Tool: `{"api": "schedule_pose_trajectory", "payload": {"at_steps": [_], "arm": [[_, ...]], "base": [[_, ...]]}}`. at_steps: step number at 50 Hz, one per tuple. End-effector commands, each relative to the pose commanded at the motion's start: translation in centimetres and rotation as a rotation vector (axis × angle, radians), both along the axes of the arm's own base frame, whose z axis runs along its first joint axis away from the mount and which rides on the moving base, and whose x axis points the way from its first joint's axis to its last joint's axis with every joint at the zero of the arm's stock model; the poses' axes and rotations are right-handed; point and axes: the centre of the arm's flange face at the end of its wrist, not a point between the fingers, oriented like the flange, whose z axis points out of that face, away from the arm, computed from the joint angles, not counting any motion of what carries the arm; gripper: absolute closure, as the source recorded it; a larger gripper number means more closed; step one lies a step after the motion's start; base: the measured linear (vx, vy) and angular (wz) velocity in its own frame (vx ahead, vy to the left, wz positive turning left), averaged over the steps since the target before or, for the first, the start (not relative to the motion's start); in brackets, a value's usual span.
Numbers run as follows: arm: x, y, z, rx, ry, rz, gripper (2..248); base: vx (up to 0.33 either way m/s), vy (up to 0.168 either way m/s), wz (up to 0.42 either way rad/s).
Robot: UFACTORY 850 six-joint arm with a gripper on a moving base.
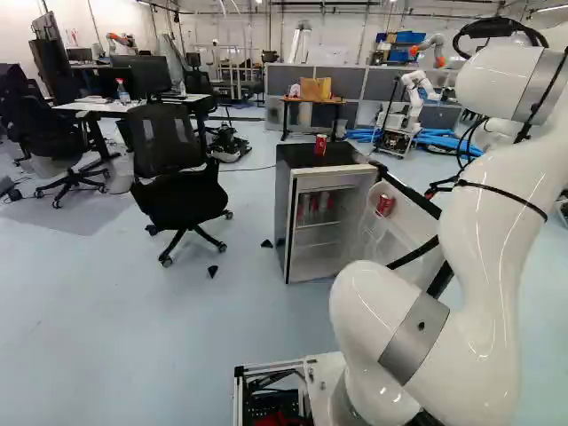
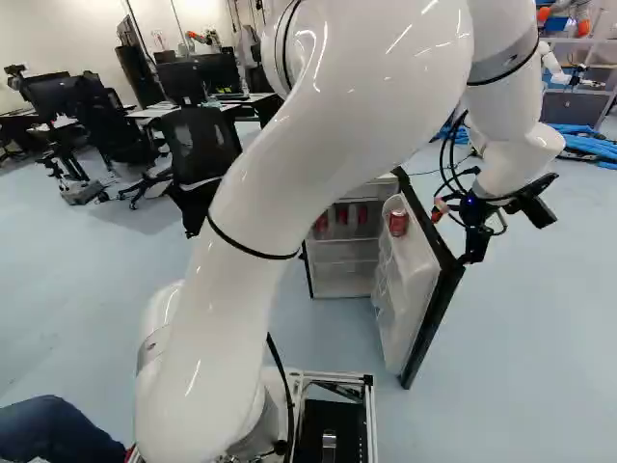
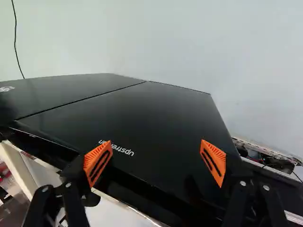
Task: Grab a drink from the fridge
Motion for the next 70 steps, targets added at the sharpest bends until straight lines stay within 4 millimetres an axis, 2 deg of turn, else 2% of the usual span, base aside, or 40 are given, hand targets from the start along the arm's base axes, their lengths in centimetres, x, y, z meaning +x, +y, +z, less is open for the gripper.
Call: {"api": "schedule_pose_trajectory", "payload": {"at_steps": [39,70], "arm": [[-0.1,2.5,0.0,0.020,0.014,0.020,3],[-0.5,5.3,-0.1,0.043,0.029,0.042,3]], "base": [[0.000,0.000,0.000],[0.000,0.000,0.000]]}}
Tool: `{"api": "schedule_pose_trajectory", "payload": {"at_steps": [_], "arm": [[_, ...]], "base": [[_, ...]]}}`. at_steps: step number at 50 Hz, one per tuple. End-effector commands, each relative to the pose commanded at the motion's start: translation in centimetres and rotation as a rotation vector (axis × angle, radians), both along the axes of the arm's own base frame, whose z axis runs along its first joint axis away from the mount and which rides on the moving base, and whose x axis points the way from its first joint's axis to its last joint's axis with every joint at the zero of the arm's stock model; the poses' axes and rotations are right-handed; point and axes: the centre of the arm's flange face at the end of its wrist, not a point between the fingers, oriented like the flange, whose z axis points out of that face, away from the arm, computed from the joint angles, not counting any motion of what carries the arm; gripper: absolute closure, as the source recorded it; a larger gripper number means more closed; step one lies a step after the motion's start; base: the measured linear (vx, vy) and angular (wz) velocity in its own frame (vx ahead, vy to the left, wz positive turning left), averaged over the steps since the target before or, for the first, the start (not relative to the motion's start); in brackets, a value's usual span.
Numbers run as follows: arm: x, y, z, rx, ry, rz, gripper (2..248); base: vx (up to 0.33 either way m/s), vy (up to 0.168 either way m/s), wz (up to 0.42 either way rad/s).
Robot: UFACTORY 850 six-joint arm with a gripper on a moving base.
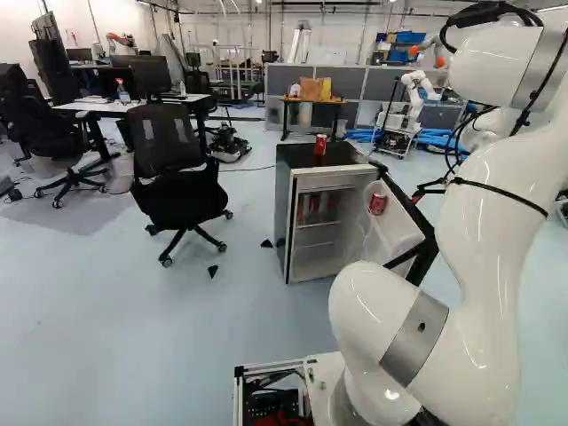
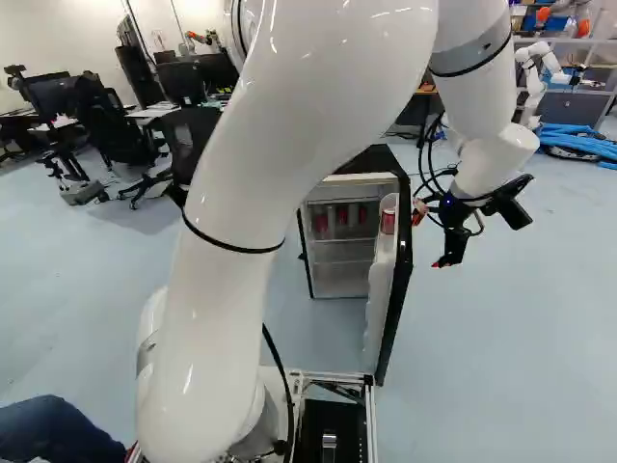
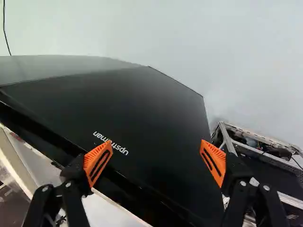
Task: Grab a drink from the fridge
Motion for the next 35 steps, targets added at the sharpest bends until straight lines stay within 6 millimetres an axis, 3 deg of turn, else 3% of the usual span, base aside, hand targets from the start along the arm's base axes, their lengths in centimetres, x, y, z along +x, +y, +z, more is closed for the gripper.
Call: {"api": "schedule_pose_trajectory", "payload": {"at_steps": [35], "arm": [[-0.5,3.7,-0.1,0.027,0.020,0.030,3]], "base": [[0.000,0.000,0.000]]}}
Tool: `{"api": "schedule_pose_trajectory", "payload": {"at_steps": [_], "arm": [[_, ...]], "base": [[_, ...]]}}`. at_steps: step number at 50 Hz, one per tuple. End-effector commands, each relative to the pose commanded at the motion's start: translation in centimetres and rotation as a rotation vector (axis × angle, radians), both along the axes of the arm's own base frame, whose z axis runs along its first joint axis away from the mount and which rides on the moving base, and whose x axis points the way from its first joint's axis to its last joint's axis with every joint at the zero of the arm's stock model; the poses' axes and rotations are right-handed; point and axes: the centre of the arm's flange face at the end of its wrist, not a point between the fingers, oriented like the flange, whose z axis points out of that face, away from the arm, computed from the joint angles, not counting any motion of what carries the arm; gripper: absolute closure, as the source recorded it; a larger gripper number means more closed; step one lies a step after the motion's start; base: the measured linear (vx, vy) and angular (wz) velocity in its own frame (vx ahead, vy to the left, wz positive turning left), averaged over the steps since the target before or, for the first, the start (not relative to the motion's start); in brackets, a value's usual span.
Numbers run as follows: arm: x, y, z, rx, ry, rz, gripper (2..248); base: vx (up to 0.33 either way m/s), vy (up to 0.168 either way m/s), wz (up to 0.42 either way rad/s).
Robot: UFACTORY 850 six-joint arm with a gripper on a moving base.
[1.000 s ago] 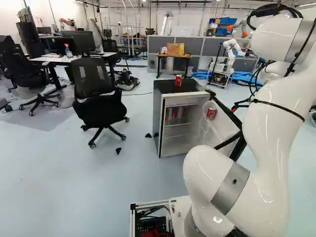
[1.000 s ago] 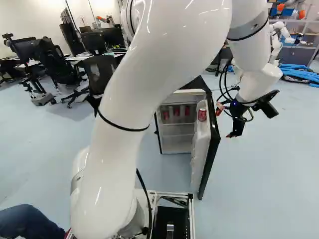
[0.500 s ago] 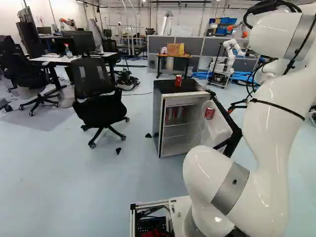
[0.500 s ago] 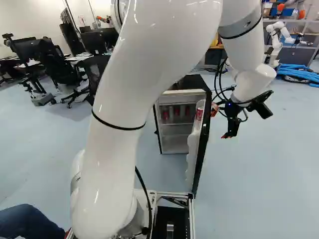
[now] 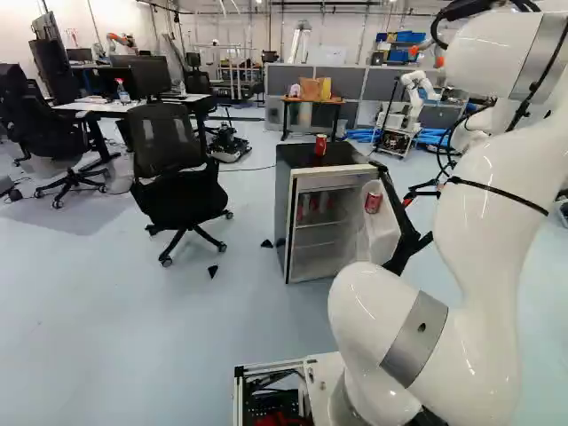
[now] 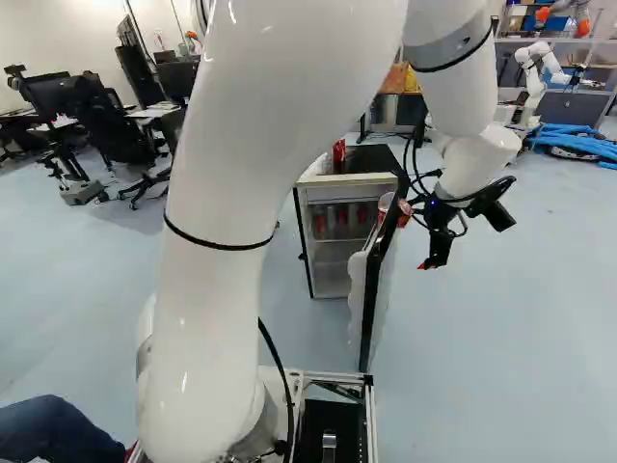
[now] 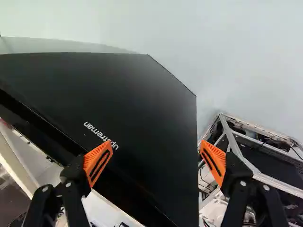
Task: Grab a drink from the fridge
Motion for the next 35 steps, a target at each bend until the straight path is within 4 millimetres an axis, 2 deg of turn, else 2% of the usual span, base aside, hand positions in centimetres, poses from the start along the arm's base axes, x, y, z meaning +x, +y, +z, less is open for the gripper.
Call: {"api": "schedule_pose_trajectory", "payload": {"at_steps": [35], "arm": [[-0.3,4.8,-0.2,0.029,0.023,0.051,3]], "base": [[0.000,0.000,0.000]]}}
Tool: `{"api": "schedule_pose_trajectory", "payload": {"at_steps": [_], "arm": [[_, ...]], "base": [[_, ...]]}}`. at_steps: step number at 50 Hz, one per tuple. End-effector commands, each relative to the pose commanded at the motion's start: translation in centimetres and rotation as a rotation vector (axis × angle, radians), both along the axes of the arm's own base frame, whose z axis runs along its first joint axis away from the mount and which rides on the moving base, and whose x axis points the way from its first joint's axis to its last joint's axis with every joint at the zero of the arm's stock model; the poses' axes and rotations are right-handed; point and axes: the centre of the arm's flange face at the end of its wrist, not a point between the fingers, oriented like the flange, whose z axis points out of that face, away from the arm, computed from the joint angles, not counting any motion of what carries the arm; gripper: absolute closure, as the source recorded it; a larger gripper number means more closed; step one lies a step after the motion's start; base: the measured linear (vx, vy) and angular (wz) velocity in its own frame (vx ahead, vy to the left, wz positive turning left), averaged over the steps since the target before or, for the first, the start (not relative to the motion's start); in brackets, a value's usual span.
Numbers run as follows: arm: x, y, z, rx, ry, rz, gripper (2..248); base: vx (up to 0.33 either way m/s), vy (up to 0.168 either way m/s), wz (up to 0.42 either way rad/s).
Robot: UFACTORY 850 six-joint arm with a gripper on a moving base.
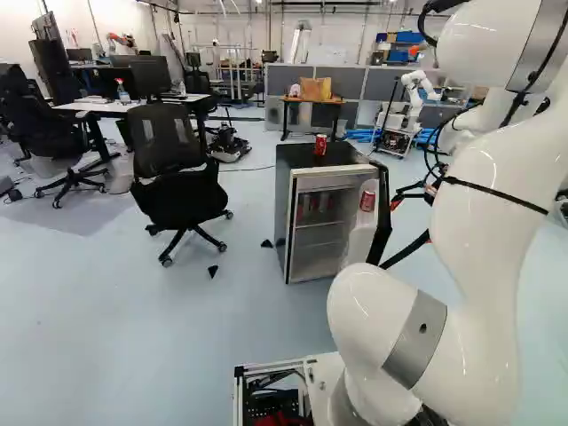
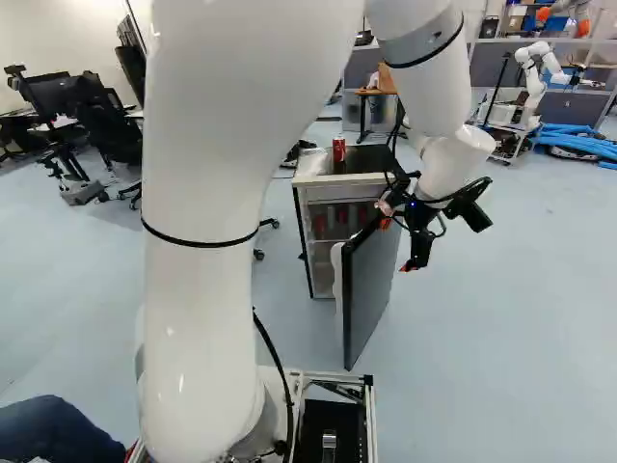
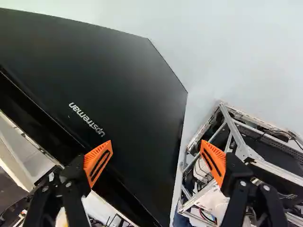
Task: Grab a drink from the fridge
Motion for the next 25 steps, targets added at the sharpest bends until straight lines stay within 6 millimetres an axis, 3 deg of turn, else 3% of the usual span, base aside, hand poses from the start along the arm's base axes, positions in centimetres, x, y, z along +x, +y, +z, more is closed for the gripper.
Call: {"api": "schedule_pose_trajectory", "payload": {"at_steps": [25], "arm": [[-0.2,3.8,-0.2,0.012,0.024,0.060,3]], "base": [[0.000,0.000,0.000]]}}
